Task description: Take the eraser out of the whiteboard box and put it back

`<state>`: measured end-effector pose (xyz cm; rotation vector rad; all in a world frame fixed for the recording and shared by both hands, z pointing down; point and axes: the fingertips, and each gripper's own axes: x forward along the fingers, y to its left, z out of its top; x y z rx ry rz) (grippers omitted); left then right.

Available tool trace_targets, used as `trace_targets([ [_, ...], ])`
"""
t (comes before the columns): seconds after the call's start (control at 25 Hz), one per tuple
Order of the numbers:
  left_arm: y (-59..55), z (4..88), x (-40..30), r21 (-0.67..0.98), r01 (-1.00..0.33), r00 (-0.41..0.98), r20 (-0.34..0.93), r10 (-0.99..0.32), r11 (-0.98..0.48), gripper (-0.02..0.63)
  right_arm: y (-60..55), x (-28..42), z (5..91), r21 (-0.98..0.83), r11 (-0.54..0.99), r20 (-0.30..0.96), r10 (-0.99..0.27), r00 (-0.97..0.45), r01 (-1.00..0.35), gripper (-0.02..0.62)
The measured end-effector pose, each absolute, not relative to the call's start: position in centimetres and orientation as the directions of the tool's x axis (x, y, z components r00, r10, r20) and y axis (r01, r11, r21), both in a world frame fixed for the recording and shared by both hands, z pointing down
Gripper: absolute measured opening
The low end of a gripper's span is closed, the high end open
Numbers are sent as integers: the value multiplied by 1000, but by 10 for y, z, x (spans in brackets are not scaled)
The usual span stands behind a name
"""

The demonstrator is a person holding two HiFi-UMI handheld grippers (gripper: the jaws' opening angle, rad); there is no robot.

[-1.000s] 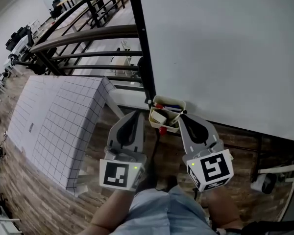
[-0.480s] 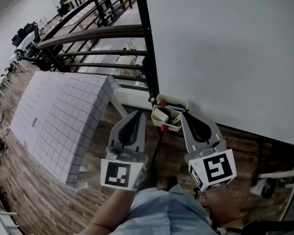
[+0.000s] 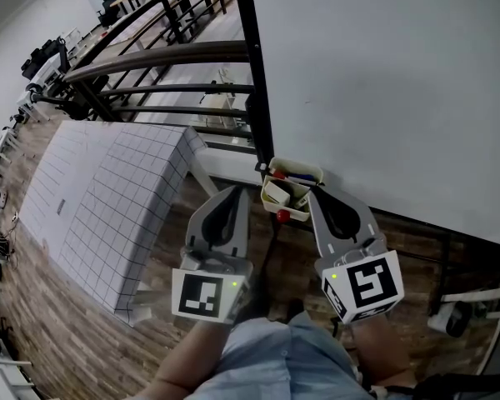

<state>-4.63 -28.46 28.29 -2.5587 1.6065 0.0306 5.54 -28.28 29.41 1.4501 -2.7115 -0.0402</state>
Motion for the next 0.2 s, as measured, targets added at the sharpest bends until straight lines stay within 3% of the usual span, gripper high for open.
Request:
trace_targets([
  [0.2, -281, 281, -48, -94, -898, 438, -85, -895, -430, -2, -279, 53, 293, 48, 550, 44, -835, -549, -834, 0],
])
